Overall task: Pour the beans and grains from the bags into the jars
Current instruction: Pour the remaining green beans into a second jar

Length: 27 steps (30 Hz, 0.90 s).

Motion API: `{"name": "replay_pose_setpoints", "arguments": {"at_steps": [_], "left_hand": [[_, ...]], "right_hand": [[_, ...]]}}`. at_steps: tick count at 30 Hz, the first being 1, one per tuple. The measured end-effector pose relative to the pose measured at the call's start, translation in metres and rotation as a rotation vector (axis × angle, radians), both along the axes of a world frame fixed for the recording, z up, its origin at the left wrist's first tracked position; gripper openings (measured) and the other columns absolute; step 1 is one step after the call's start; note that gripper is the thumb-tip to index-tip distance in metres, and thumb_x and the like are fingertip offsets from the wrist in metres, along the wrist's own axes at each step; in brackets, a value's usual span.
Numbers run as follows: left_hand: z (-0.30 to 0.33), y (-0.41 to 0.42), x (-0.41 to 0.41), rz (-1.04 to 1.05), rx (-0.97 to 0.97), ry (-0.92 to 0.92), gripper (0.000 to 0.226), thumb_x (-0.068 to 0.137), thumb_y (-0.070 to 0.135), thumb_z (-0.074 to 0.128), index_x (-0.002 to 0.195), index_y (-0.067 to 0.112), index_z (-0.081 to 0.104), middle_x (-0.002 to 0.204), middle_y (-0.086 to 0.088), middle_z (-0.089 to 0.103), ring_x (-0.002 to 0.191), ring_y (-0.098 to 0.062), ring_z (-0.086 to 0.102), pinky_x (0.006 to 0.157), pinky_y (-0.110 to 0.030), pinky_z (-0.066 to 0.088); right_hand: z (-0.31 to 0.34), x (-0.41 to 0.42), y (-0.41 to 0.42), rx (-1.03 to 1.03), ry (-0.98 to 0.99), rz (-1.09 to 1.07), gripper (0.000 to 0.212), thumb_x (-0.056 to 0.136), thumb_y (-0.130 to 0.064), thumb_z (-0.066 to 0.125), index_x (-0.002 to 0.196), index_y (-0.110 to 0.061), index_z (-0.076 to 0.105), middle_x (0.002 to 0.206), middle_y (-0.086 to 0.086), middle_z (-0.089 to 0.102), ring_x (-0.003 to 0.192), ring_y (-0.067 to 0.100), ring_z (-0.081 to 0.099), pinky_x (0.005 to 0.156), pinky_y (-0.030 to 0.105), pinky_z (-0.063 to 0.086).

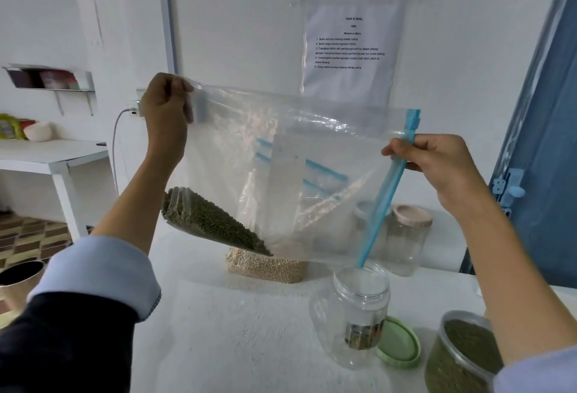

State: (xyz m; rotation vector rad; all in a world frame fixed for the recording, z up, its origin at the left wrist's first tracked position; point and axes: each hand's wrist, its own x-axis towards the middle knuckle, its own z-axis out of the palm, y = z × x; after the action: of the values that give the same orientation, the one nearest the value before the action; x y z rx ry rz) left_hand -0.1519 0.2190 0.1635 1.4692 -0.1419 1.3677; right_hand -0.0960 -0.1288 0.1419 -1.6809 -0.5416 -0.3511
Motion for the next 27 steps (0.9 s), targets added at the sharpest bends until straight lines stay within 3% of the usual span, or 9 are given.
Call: {"name": "replay_pose_setpoints", "arguments": {"at_steps": [4,9,14,20,23,27], "left_hand": [[0.003,-0.006,-0.001,0.030,0.028,-0.002,0.033,0.094,0.001,0.032,0.071,0.019,0.049,0.044,0.012,0.043,0.041,-0.008,0.033,0.046,-0.024,0.026],[0.007,-0.015,-0.003,0.048,0.045,-0.027,0.033,0.093,0.000,0.033,0.071,0.019,0.048,0.046,0.011,0.042,0.040,-0.006,0.033,0.044,-0.020,0.026],[0.009,-0.019,-0.004,0.058,0.065,-0.026,0.032,0.094,0.001,0.034,0.072,0.019,0.049,0.042,0.013,0.042,0.040,-0.006,0.033,0.044,-0.020,0.027],[0.013,-0.023,-0.004,0.119,0.081,-0.023,0.031,0.097,0.018,0.041,0.067,0.023,0.048,0.047,0.010,0.042,0.042,-0.009,0.036,0.045,-0.022,0.029],[0.015,-0.024,-0.002,0.181,0.095,-0.016,0.032,0.093,0.029,0.044,0.061,0.033,0.046,0.054,0.004,0.043,0.049,-0.013,0.038,0.051,-0.027,0.029],[0.017,-0.026,-0.001,0.197,0.091,-0.030,0.033,0.091,0.032,0.044,0.059,0.034,0.048,0.053,0.005,0.044,0.050,-0.014,0.039,0.053,-0.030,0.030]], "right_hand": [[-0.007,-0.002,-0.003,0.048,0.022,-0.034,0.018,0.086,-0.018,0.067,0.069,-0.020,0.071,0.076,-0.009,0.071,0.092,0.015,0.063,0.102,0.038,0.045],[-0.010,-0.003,-0.003,0.099,0.035,-0.052,0.018,0.087,-0.017,0.067,0.070,-0.019,0.070,0.067,-0.013,0.070,0.086,0.008,0.064,0.103,0.036,0.044],[-0.015,-0.005,-0.008,0.124,0.048,-0.044,0.016,0.087,-0.023,0.066,0.072,-0.019,0.070,0.080,-0.008,0.071,0.090,0.009,0.062,0.102,0.034,0.043],[-0.021,-0.001,-0.009,0.183,0.029,-0.094,0.021,0.087,-0.023,0.067,0.067,-0.021,0.069,0.064,-0.015,0.069,0.086,0.010,0.062,0.095,0.029,0.043],[-0.023,0.000,-0.009,0.189,0.049,-0.095,0.021,0.088,-0.023,0.066,0.067,-0.019,0.069,0.068,-0.012,0.069,0.090,0.014,0.062,0.095,0.029,0.041],[-0.024,0.001,-0.012,0.203,0.057,-0.091,0.022,0.088,-0.022,0.066,0.067,-0.018,0.069,0.063,-0.015,0.069,0.085,0.008,0.061,0.092,0.027,0.041]]}}
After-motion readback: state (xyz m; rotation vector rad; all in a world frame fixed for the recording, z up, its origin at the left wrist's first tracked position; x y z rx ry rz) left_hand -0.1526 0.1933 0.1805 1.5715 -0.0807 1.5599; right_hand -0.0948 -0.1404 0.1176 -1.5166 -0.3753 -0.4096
